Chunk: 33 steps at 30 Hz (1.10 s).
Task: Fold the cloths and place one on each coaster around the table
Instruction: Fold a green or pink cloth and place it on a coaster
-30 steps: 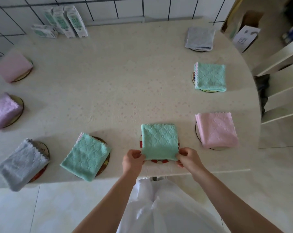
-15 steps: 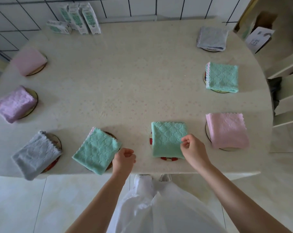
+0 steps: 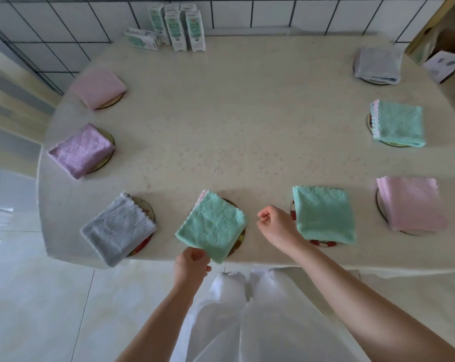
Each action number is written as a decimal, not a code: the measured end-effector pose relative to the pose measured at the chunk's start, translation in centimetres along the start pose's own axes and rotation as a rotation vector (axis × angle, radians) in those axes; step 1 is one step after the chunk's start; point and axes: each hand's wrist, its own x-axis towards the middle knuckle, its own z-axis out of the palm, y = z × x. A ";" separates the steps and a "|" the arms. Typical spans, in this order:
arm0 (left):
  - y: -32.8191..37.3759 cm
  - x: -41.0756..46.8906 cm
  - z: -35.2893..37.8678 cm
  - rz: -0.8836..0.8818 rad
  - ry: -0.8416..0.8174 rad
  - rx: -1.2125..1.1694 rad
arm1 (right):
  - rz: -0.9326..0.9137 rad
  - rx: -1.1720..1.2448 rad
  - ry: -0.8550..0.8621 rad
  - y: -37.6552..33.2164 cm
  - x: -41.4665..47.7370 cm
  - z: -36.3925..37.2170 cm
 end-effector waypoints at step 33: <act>2.7 0.1 -1.6 0.116 0.020 -0.371 | 0.151 0.440 -0.108 -3.4 0.2 1.6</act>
